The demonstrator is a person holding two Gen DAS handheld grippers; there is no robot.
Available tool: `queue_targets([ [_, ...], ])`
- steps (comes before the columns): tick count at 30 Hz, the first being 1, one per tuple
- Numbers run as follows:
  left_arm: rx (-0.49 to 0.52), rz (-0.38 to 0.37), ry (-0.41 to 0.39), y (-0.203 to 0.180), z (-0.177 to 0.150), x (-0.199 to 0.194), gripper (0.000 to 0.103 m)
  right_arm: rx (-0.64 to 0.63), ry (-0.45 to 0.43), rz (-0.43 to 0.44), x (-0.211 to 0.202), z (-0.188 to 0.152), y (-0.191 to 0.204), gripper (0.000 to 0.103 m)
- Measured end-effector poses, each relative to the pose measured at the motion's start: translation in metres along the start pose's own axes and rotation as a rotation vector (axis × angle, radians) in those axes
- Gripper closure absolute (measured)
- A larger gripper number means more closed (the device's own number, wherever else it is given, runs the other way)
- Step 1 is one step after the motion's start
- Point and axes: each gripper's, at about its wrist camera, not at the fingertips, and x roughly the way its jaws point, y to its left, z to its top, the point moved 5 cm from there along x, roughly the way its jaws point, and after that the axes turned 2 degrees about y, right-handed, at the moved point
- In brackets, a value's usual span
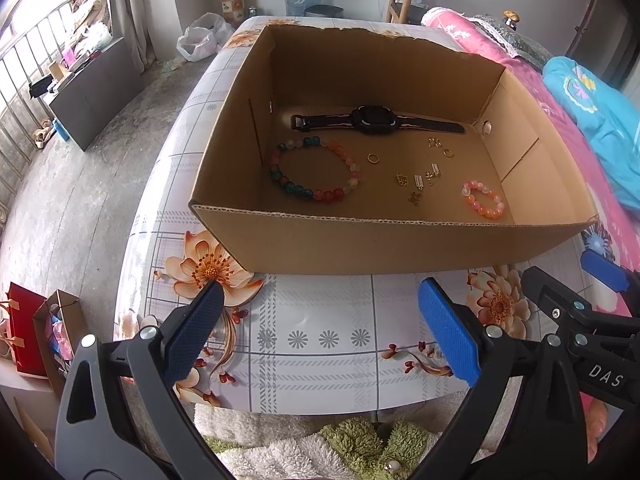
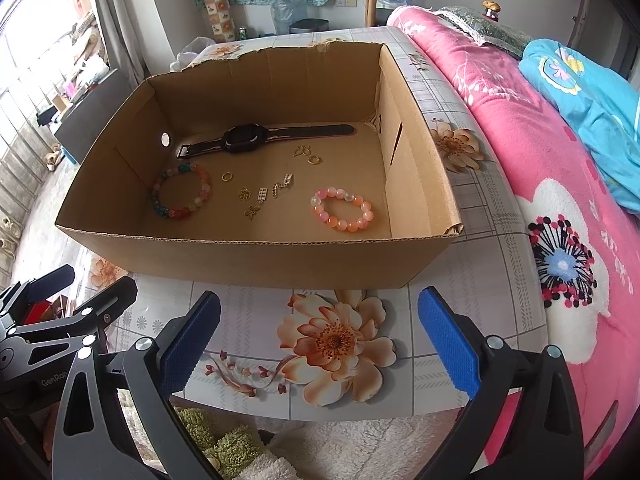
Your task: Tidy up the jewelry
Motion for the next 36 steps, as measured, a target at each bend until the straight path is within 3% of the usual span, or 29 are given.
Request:
queue_targets([
  [36, -0.002, -0.002, 0.005, 0.0009, -0.0009, -0.0011, 0.009, 0.001, -0.002, 0.002, -0.0014, -0.0025, 0.0028, 0.007],
])
